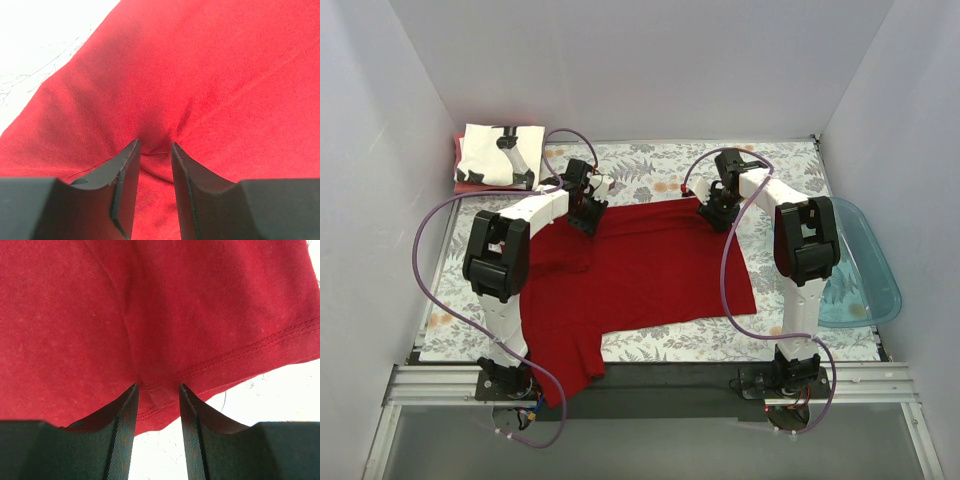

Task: Fold and stack the t-shirts
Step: Fold the tshirt

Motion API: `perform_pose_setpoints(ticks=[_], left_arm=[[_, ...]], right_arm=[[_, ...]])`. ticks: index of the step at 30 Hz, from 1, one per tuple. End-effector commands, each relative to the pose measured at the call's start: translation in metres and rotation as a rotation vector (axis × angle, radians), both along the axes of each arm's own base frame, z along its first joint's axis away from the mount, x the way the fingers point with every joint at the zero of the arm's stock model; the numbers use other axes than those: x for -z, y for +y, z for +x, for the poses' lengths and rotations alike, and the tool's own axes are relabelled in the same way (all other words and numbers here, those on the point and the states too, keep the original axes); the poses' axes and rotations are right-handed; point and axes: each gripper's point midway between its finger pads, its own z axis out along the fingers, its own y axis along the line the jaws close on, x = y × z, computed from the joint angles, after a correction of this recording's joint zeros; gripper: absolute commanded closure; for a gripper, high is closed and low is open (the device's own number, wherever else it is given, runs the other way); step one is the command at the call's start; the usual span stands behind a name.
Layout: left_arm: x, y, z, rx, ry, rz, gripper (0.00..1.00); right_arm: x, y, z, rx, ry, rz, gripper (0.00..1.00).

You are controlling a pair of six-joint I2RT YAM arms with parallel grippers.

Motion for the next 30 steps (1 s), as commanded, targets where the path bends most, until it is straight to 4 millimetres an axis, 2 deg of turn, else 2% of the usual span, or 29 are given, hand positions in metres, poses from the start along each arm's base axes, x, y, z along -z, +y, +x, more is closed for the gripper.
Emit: perform_pose_setpoints(ticks=[1,3,5,7,9,11,17,18,22,25,30], left_arm=[[0.002,-0.004,-0.001,0.02,0.006,0.0,0.72],[0.003,-0.002,-0.002,0.018,0.007,0.007,0.76],[0.004,-0.002,-0.002,0.026,0.009,0.008,0.86],[0.003,-0.002,-0.002,0.025,0.008,0.006,0.91],[0.001,-0.002,-0.001,0.027,0.001,0.007,0.99],[-0.004,0.0,0.001,0.026,-0.013,0.017,1.0],[-0.014,0.002,-0.005,0.037,-0.023,0.017,1.0],[-0.017,0.001,-0.006,0.037,-0.026,0.013,0.98],[-0.022,-0.004,-0.009,0.044,-0.021,-0.02,0.69],[-0.021,-0.004,-0.008,0.05,-0.021,-0.018,0.63],[-0.003,-0.002,-0.007,0.061,0.004,0.01,0.63]], right_arm=[[-0.009,0.005,-0.005,-0.02,0.002,0.015,0.56],[-0.008,0.003,-0.003,-0.023,-0.004,0.004,0.6],[-0.006,-0.001,0.0,-0.017,-0.009,-0.021,0.64],[-0.006,-0.003,0.002,-0.011,-0.013,-0.029,0.72],[-0.008,-0.003,0.003,-0.011,-0.019,-0.028,0.84],[-0.01,-0.002,0.005,-0.008,-0.026,-0.032,0.97],[-0.021,-0.004,0.007,-0.007,-0.053,-0.032,0.99],[-0.021,-0.004,0.008,-0.006,-0.055,-0.034,0.99],[-0.019,-0.003,0.009,-0.008,-0.05,-0.031,0.99],[-0.019,-0.002,0.008,-0.01,-0.048,-0.029,0.99],[-0.019,-0.004,0.009,-0.007,-0.052,-0.036,0.99]])
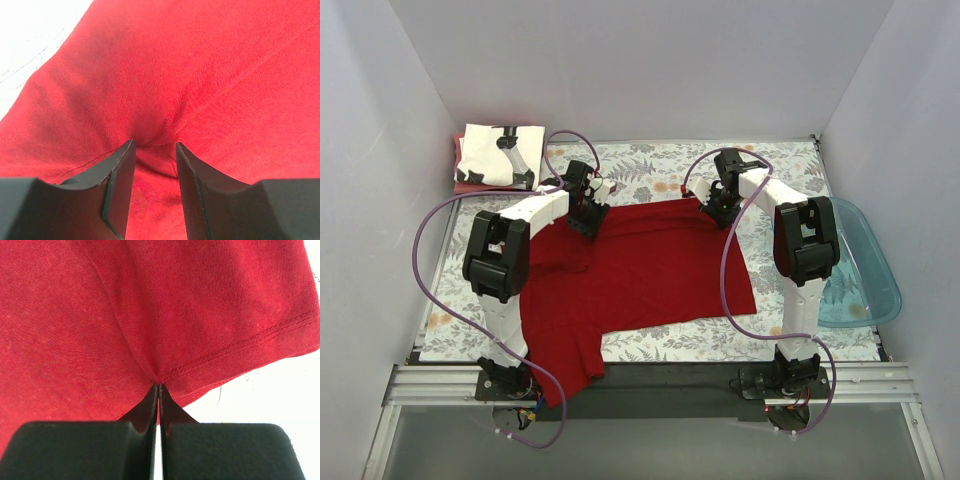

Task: Fold and stack the t-shirts
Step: Fold the tshirt

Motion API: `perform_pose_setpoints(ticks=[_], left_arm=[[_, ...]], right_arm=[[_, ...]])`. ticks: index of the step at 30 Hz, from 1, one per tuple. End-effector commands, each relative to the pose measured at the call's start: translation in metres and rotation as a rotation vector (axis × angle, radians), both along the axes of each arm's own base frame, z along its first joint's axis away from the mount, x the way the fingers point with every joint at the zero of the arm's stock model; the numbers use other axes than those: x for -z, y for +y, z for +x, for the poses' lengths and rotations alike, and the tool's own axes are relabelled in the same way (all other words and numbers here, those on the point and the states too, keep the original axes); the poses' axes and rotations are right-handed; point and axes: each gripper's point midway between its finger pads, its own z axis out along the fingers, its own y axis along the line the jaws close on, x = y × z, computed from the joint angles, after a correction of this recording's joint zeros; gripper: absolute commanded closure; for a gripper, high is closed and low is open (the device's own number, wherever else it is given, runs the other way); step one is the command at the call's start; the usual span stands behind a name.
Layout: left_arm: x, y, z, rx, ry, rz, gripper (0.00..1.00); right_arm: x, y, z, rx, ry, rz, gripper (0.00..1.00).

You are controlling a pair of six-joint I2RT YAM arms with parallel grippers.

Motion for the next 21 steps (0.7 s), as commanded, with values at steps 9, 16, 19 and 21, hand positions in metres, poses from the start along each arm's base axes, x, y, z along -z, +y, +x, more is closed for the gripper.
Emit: perform_pose_setpoints(ticks=[9,16,19,21], left_arm=[[0.009,0.0,-0.001,0.04,-0.025,0.046,0.84],[-0.008,0.003,-0.004,0.039,-0.052,0.049,1.0],[-0.02,0.005,-0.006,0.041,-0.07,0.045,1.0],[-0.024,0.006,-0.009,0.043,-0.071,0.045,1.0]], right_arm=[[-0.017,0.0,0.009,-0.013,-0.042,-0.009,0.99],[-0.027,-0.001,0.012,-0.014,-0.067,-0.011,0.99],[-0.033,-0.002,0.013,-0.019,-0.083,-0.011,0.99],[-0.036,-0.004,0.013,-0.023,-0.092,-0.016,0.99]])
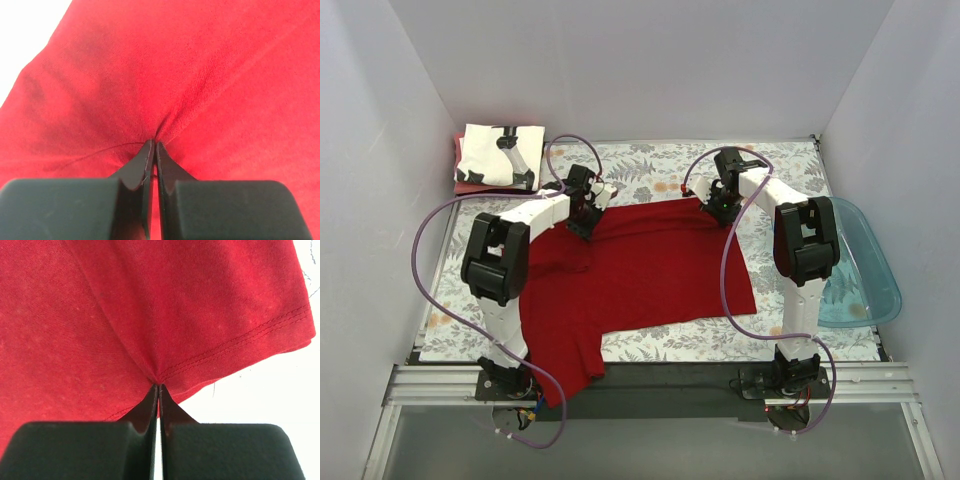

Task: Fold and stack the t-shirts
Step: Fold the tshirt

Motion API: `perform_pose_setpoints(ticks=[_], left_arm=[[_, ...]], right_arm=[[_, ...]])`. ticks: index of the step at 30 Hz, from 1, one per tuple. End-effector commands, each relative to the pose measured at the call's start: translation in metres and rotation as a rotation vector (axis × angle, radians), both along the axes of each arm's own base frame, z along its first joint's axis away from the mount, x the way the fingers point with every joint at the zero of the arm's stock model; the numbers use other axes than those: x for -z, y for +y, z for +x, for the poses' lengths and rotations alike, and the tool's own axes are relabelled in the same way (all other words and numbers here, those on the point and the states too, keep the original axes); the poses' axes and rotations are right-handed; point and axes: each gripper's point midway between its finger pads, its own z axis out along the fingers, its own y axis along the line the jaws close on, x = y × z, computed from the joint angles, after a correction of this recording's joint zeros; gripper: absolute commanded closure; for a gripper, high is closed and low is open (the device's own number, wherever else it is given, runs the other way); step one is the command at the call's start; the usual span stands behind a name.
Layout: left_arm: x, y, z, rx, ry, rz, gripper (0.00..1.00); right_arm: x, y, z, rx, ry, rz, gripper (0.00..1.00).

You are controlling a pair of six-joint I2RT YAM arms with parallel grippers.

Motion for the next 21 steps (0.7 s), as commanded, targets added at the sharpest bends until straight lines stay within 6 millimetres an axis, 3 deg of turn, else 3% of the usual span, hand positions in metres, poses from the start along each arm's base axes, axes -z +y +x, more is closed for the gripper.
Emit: perform_pose_setpoints(ticks=[1,8,16,17,18,19,21], left_arm=[[-0.031,0.002,-0.004,0.018,-0.057,0.0,1.0],[-0.041,0.001,-0.016,0.034,-0.037,-0.019,1.0],[-0.028,0.0,-0.035,0.061,0.035,-0.038,1.0],[-0.025,0.0,-0.036,0.06,0.046,-0.036,0.91],[-0.024,-0.001,-0.037,0.052,0.056,-0.042,0.82],[-0.026,-0.002,-0.038,0.045,0.054,-0.051,0.68],[-0.037,-0.003,-0.032,0.008,0.027,-0.104,0.61]], right_arm=[[-0.034,-0.002,0.009,-0.028,-0.08,-0.008,0.99],[-0.037,-0.011,0.003,-0.035,-0.088,-0.031,0.99],[-0.03,-0.016,-0.007,-0.052,-0.065,-0.05,0.99],[-0.027,-0.017,-0.009,-0.055,-0.057,-0.054,0.99],[-0.023,-0.018,-0.009,-0.057,-0.048,-0.062,0.95],[-0.022,-0.018,-0.009,-0.057,-0.045,-0.065,0.84],[-0.026,-0.013,-0.005,-0.051,-0.055,-0.042,0.51]])
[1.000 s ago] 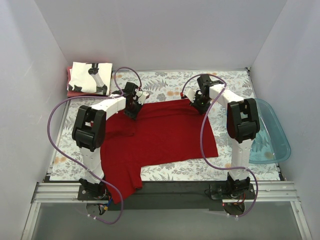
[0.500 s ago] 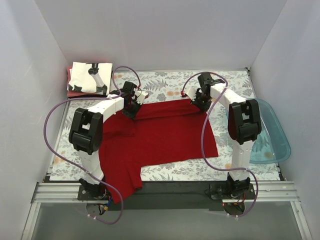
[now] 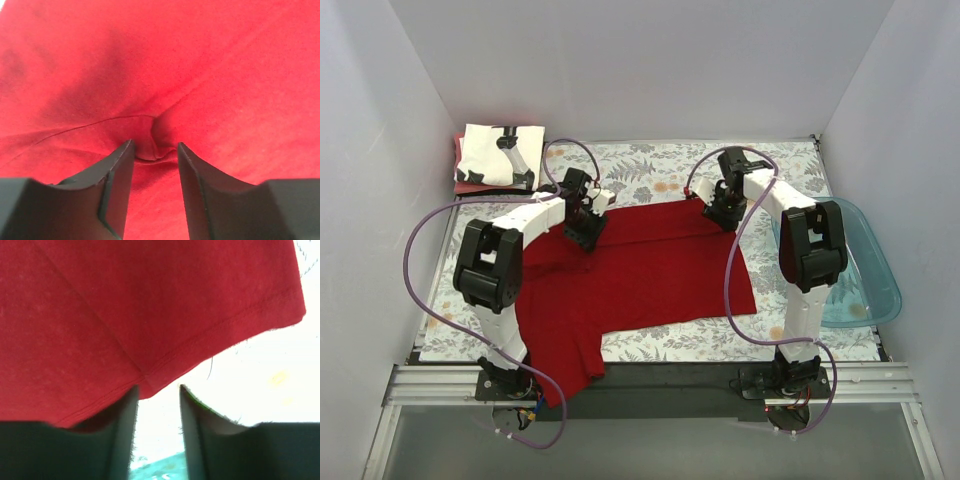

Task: Fold and stack the t-shirts
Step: Fold the tshirt

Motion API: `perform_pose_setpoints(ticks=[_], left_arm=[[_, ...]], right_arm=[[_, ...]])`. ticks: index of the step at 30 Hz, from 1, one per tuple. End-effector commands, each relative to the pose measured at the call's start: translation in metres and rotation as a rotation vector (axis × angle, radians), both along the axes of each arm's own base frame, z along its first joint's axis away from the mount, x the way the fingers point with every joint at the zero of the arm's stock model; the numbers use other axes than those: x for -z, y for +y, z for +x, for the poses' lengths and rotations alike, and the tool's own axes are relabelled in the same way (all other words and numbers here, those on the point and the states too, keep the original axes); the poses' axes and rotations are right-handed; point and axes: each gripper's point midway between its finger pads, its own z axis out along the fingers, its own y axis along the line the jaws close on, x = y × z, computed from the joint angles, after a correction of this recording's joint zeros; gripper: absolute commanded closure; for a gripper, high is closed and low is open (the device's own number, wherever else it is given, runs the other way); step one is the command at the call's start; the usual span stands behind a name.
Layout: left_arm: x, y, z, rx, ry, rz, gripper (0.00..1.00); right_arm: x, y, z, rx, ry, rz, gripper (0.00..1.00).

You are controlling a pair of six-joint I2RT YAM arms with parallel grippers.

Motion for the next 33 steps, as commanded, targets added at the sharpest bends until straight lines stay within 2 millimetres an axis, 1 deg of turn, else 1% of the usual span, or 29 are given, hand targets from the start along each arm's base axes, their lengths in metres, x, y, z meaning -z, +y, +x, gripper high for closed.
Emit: perform_pose_setpoints(ticks=[1,2,4,5,6,7,8,9,11,12,13,14,15,16,17,18,19,20,22,23,25,26,27,28,29,30,31,32,33], left_arm=[[-0.032,-0.004,0.005,-0.036,-0.053,-0.091,0.6],[-0.049,0.003,0.015,-0.082,-0.084,-0.122,0.6],[-0.066,0.012,0.024,-0.136,-0.107,-0.173,0.6],[-0.077,0.029,0.032,-0.194,-0.124,-0.195,0.6],[-0.08,0.037,0.034,-0.235,-0.121,-0.213,0.6],[-0.082,0.056,0.04,-0.288,-0.13,-0.22,0.6],[-0.076,0.067,0.041,-0.32,-0.124,-0.214,0.6],[-0.067,0.077,0.042,-0.352,-0.111,-0.198,0.6],[-0.055,0.1,0.043,-0.408,-0.093,-0.189,0.6],[-0.042,0.1,0.042,-0.419,-0.056,-0.186,0.6],[-0.038,0.114,0.043,-0.461,-0.046,-0.192,0.6],[-0.032,0.123,0.044,-0.487,-0.032,-0.202,0.6],[-0.026,0.127,0.044,-0.499,-0.021,-0.196,0.61],[-0.016,0.131,0.043,-0.515,0.003,-0.188,0.62],[-0.011,0.137,0.045,-0.535,0.0,-0.179,0.62],[-0.007,0.141,0.046,-0.547,0.003,-0.168,0.63],[0.002,0.143,0.046,-0.558,0.017,-0.158,0.64],[0.004,0.146,0.047,-0.563,0.018,-0.152,0.64],[0.009,0.148,0.05,-0.57,0.022,-0.14,0.64],[0.015,0.148,0.052,-0.572,0.029,-0.138,0.64],[0.019,0.15,0.058,-0.578,0.029,-0.132,0.64],[0.017,0.153,0.067,-0.584,0.015,-0.133,0.65],[0.026,0.153,0.071,-0.587,0.03,-0.128,0.65],[0.03,0.156,0.077,-0.593,0.027,-0.115,0.65],[0.026,0.159,0.09,-0.597,0.002,-0.114,0.65],[0.04,0.162,0.094,-0.603,0.026,-0.102,0.66],[0.043,0.164,0.099,-0.608,0.03,-0.095,0.66],[0.044,0.169,0.103,-0.621,0.036,-0.097,0.67],[0.045,0.173,0.115,-0.628,0.021,-0.101,0.68]], right_arm=[[-0.016,0.003,0.007,-0.012,-0.032,0.022,0.47],[-0.028,0.009,0.017,-0.003,-0.062,0.052,0.44],[-0.04,0.02,0.023,0.035,-0.068,0.116,0.42],[-0.056,0.028,0.033,0.042,-0.1,0.149,0.42],[-0.054,0.037,0.033,0.047,-0.083,0.173,0.43],[-0.061,0.043,0.041,0.064,-0.102,0.19,0.47],[-0.052,0.046,0.043,0.073,-0.083,0.186,0.49],[-0.05,0.055,0.044,0.063,-0.081,0.187,0.5],[-0.044,0.064,0.047,0.071,-0.072,0.189,0.54],[-0.038,0.07,0.052,0.07,-0.07,0.18,0.56],[-0.036,0.073,0.056,0.077,-0.071,0.184,0.57],[-0.032,0.075,0.058,0.092,-0.064,0.186,0.58],[-0.024,0.077,0.062,0.099,-0.056,0.179,0.59],[-0.021,0.078,0.063,0.1,-0.054,0.173,0.6],[-0.011,0.078,0.064,0.101,-0.041,0.159,0.6],[-0.006,0.076,0.066,0.106,-0.043,0.142,0.6],[-0.001,0.074,0.067,0.111,-0.043,0.127,0.61],[0.008,0.071,0.069,0.119,-0.036,0.11,0.61],[0.017,0.065,0.073,0.13,-0.045,0.076,0.62],[0.025,0.062,0.074,0.137,-0.038,0.063,0.62],[0.031,0.051,0.079,0.163,-0.046,0.031,0.62],[0.033,0.047,0.083,0.176,-0.053,0.024,0.62],[0.04,0.034,0.087,0.205,-0.058,-0.016,0.63],[0.042,0.029,0.09,0.221,-0.063,-0.028,0.63],[0.046,0.024,0.097,0.236,-0.073,-0.036,0.63],[0.048,0.016,0.102,0.255,-0.079,-0.048,0.63],[0.05,0.01,0.104,0.267,-0.085,-0.069,0.63],[0.058,0.005,0.106,0.276,-0.079,-0.083,0.63],[0.056,0.0,0.112,0.289,-0.095,-0.097,0.63]])
